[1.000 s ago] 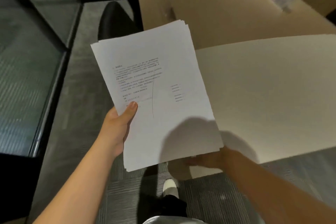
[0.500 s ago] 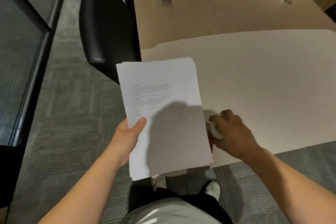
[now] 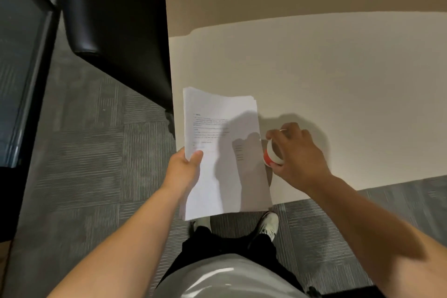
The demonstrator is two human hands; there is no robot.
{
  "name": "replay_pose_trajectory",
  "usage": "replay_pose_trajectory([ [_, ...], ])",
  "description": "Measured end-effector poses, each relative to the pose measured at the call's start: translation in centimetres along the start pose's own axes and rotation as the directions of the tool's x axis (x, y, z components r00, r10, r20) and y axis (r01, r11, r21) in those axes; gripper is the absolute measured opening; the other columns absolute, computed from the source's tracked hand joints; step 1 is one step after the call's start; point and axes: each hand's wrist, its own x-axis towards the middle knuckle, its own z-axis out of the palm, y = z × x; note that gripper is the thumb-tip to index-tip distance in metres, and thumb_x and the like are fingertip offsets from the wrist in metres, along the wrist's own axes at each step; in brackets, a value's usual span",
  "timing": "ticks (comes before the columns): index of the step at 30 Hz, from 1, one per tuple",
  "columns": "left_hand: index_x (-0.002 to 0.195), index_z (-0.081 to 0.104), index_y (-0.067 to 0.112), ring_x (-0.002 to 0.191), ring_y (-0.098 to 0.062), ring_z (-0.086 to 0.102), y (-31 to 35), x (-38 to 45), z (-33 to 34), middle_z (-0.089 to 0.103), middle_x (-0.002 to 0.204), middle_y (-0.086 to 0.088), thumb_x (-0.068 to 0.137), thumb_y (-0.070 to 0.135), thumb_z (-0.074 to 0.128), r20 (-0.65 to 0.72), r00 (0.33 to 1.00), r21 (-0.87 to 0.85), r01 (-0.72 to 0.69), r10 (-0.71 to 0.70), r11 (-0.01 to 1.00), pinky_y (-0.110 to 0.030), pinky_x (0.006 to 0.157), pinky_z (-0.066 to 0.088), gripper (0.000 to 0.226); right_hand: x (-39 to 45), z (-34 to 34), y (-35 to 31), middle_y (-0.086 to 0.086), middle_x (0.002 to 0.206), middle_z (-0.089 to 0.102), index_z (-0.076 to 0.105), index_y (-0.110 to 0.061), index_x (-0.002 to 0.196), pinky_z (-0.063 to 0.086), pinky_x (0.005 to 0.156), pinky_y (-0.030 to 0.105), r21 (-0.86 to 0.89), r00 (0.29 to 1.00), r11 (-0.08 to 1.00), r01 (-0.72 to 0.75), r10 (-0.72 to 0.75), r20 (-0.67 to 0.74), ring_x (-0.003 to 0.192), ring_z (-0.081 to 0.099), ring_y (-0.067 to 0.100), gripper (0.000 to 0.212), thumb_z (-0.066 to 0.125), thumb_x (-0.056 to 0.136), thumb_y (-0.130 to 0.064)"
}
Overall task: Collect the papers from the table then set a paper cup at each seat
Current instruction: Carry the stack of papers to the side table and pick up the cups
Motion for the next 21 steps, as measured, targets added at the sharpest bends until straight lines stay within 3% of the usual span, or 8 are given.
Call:
replay_pose_trajectory([
  [4, 0.129, 0.062, 0.018, 0.090, -0.013, 0.065, 0.8, 0.5, -0.2, 0.068, 0.101, 0.010, 0.101, 0.020, 0.053, -0.064, 0.998, 0.068, -0.014, 0.018, 0.998, -0.022, 0.069, 0.049, 0.030, 0.6, -0.3, 0.6, 0.008, 0.134, 0.042, 0.045, -0.033, 0.129, 0.056, 0.072, 0.038, -0.052, 0.999, 0.998, 0.048, -0.047, 0.008, 0.113, 0.049, 0.032, 0.068, 0.081, 0.071, -0.035],
  [10, 0.135, 0.055, 0.014, 0.112, -0.024, 0.061, 1.2, 0.7, 0.2, 0.066, 0.126, -0.004, 0.099, 0.021, 0.057, -0.126, 0.991, 0.190, -0.020, 0.044, 0.982, -0.035, 0.090, 0.047, 0.037, 0.7, -0.9, 1.8, 0.009, 0.133, 0.042, 0.043, -0.034, 0.128, 0.057, 0.071, 0.038, -0.041, 0.999, 0.998, 0.052, -0.052, 0.013, 0.110, 0.050, 0.032, 0.069, 0.081, 0.071, -0.034],
  [21, 0.132, 0.041, 0.007, 0.100, -0.019, 0.055, 1.2, 1.0, 1.5, 0.060, 0.132, -0.011, 0.091, 0.028, 0.070, -0.201, 0.978, 0.253, 0.001, 0.052, 0.967, -0.034, 0.083, 0.047, 0.055, 0.4, -0.1, 1.7, 0.013, 0.126, 0.048, 0.049, -0.026, 0.125, 0.055, 0.065, 0.039, -0.072, 0.996, 0.994, 0.088, -0.089, -0.001, 0.100, 0.053, 0.035, 0.069, 0.084, 0.065, -0.028],
])
